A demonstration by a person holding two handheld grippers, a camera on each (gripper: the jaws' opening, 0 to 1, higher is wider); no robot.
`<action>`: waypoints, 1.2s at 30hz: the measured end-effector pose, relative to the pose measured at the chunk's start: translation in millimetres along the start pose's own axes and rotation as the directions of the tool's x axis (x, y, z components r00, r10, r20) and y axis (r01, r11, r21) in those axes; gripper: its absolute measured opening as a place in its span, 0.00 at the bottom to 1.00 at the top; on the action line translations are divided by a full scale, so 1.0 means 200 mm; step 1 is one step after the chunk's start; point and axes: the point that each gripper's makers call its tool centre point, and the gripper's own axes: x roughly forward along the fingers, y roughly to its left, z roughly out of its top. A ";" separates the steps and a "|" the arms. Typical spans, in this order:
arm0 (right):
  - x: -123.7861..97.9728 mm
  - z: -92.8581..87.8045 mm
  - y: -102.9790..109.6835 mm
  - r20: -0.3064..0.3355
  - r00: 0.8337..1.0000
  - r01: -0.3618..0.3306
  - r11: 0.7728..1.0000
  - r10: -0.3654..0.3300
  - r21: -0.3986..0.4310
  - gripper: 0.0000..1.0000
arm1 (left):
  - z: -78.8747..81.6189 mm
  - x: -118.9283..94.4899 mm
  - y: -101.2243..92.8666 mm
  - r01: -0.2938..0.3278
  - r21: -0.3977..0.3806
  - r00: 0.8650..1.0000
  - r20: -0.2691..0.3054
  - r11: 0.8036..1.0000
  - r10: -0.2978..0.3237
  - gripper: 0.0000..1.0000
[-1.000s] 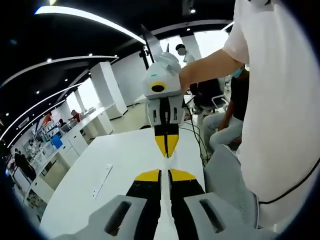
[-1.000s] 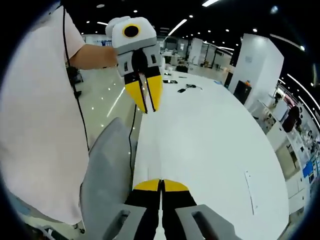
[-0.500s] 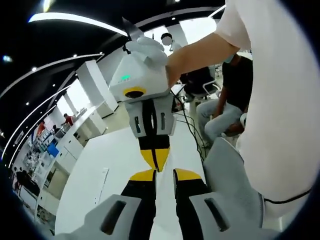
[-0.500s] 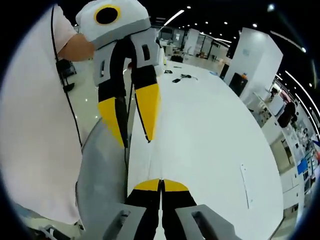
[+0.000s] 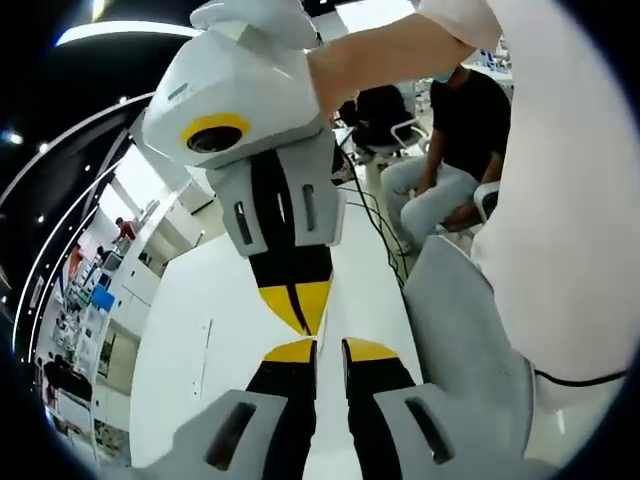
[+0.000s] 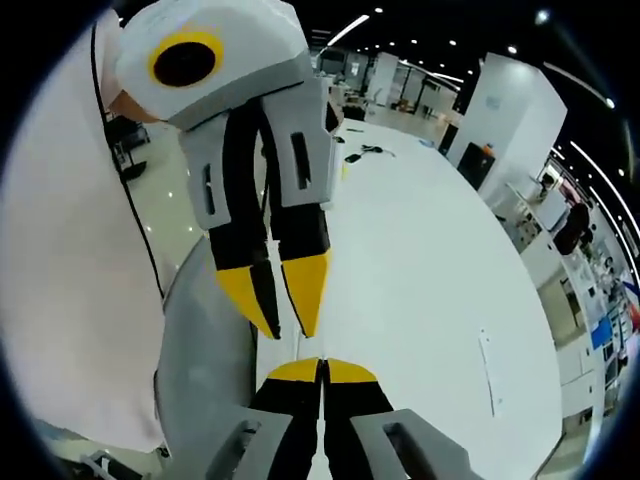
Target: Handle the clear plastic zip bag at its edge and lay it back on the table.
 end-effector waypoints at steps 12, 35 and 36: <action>-0.01 -0.01 -0.02 -0.017 1.000 0.024 0.999 -0.024 0.036 0.00 | -0.01 0.01 -0.05 0.026 -0.011 1.000 -0.013 1.000 -0.026 0.00; -0.03 -0.06 -0.16 -0.032 0.991 0.132 0.981 -0.128 0.144 0.00 | -0.04 0.02 -0.24 0.118 -0.088 0.993 0.000 0.989 -0.119 0.00; -0.03 -0.07 -0.16 -0.033 0.990 0.140 0.979 -0.136 0.151 0.00 | -0.04 0.02 -0.25 0.119 -0.090 0.993 0.000 0.989 -0.120 0.00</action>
